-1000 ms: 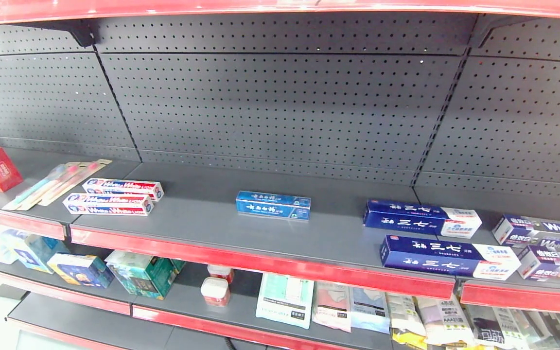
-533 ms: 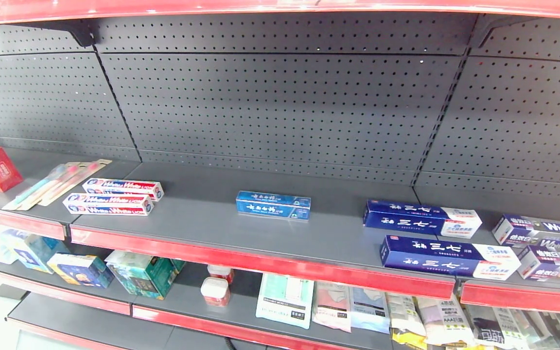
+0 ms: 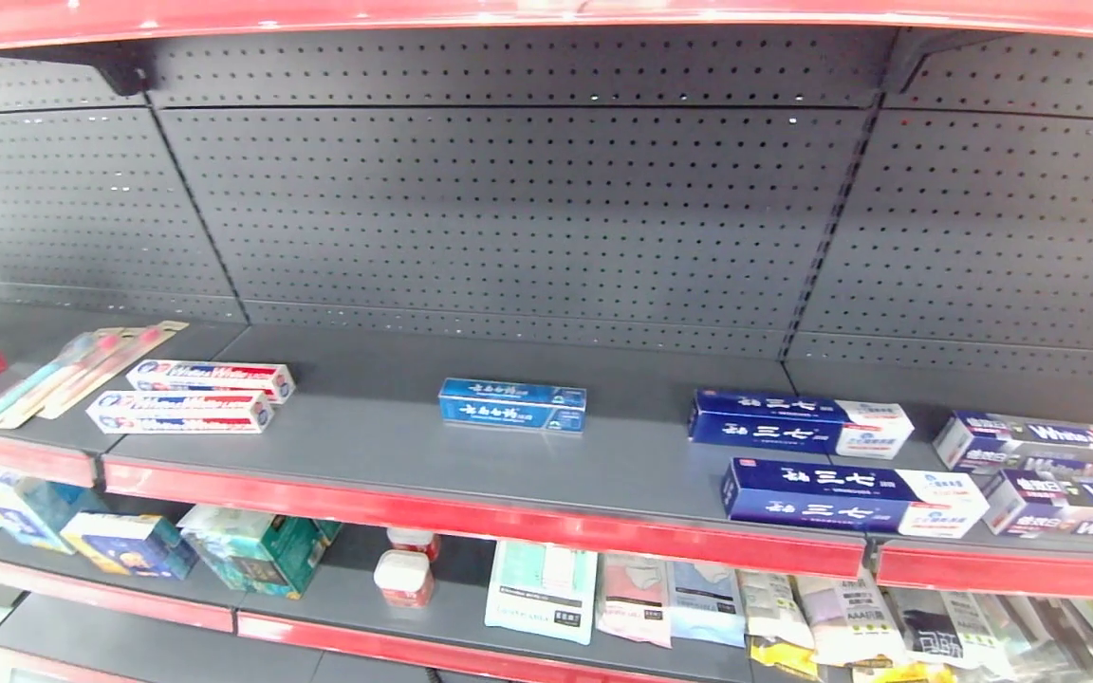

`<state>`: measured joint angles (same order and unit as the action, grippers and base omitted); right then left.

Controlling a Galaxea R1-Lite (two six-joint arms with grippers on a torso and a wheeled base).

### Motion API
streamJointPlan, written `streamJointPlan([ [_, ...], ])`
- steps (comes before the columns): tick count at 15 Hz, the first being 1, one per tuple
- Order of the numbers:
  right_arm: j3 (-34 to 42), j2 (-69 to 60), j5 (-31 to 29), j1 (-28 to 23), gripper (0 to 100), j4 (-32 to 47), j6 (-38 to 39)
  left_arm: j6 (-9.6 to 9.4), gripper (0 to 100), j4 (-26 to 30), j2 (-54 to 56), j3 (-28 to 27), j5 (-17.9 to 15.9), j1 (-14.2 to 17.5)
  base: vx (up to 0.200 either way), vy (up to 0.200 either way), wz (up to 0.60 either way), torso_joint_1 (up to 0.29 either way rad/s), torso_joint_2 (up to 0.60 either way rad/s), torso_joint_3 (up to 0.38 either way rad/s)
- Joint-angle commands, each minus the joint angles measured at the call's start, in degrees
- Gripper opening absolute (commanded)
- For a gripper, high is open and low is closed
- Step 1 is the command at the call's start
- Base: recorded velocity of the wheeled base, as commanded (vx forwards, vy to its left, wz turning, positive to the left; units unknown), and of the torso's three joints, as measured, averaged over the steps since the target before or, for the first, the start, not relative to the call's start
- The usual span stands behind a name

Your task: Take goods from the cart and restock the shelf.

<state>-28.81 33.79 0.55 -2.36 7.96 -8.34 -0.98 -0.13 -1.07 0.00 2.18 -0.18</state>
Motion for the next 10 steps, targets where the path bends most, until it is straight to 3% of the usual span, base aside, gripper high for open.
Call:
streamJointPlan([
  [1,0.5,-0.5,0.0,0.1,0,-0.1,-0.1,0.01,100,-0.1,-0.2,0.0,0.0,0.0,0.0,0.0,-0.6,0.002,0.01,0.007],
  [4,0.9,-0.3,0.0,0.1,0,-0.1,-0.9,0.01,100,0.0,0.1,0.0,0.0,0.0,0.0,0.0,-0.6,0.006,0.0,0.005],
  [9,3.3,-1.5,0.0,0.1,0,-0.5,-2.0,-0.17,100,-0.1,-1.0,0.0,0.1,0.4,0.0,0.0,0.0,0.0,0.0,0.0],
  [10,4.5,-2.3,0.2,0.2,0,-1.4,-1.6,-1.13,100,-0.2,-2.7,0.0,0.2,0.3,0.0,0.0,0.0,0.0,0.0,0.0],
])
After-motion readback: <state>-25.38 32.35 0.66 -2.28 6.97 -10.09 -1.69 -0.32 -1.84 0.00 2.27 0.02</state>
